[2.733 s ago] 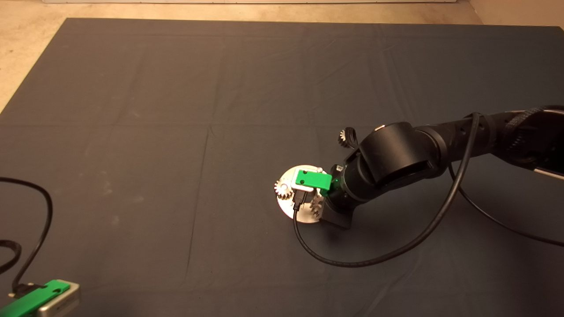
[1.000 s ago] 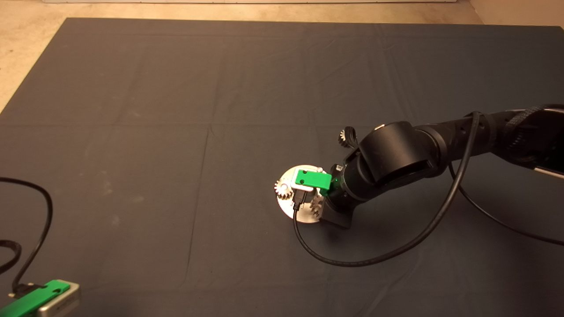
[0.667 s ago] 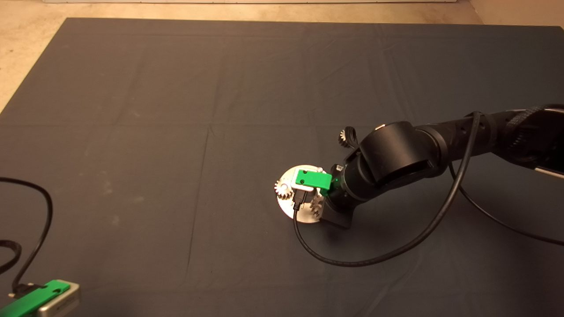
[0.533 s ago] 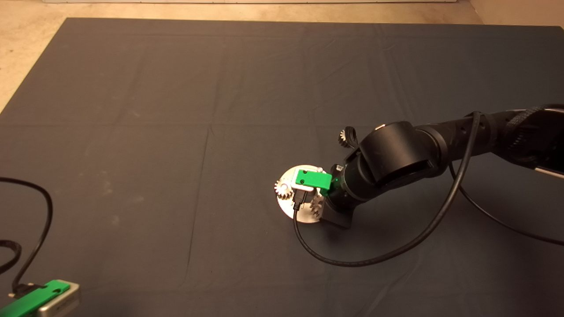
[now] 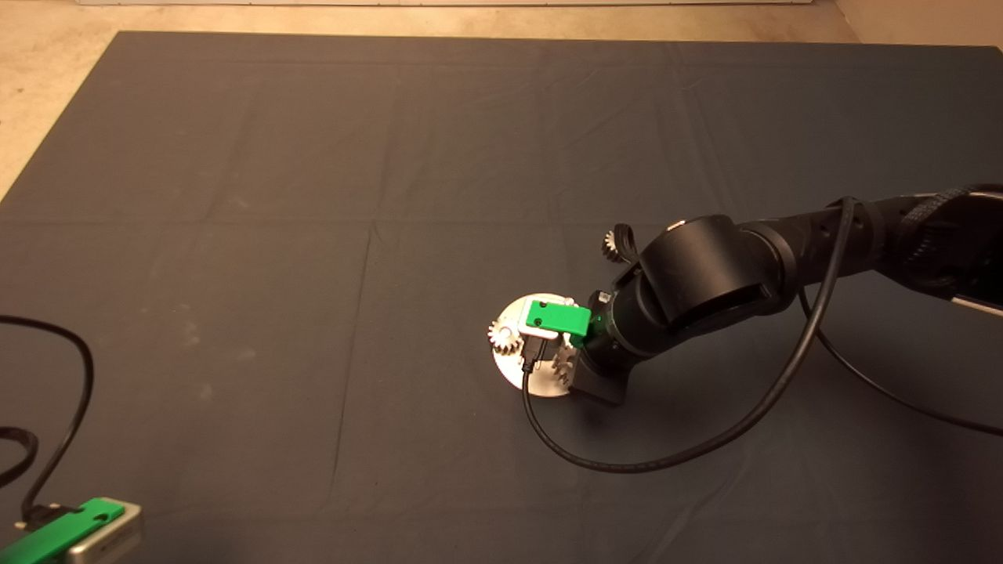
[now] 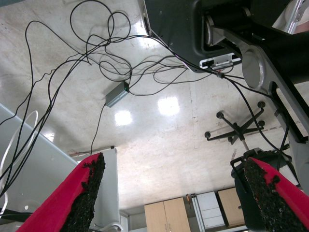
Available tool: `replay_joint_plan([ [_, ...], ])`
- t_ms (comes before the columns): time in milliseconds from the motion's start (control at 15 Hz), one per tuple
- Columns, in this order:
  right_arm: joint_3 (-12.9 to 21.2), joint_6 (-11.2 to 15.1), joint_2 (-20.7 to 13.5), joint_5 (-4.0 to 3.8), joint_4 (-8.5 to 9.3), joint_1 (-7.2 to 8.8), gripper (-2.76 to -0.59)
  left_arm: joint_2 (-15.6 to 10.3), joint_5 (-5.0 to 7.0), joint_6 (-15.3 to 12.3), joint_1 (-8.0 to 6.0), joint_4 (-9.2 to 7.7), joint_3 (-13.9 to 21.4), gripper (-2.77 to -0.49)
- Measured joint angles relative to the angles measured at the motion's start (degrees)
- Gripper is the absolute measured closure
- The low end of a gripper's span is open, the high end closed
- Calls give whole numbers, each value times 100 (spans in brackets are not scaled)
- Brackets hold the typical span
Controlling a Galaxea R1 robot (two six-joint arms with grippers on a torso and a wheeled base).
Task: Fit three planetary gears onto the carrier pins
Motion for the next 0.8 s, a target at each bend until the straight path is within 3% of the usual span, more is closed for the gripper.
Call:
replay_joint_plan([
  [800,0,0,110,-18,0,12,-95,-2,0,0,0,0,0,-204],
])
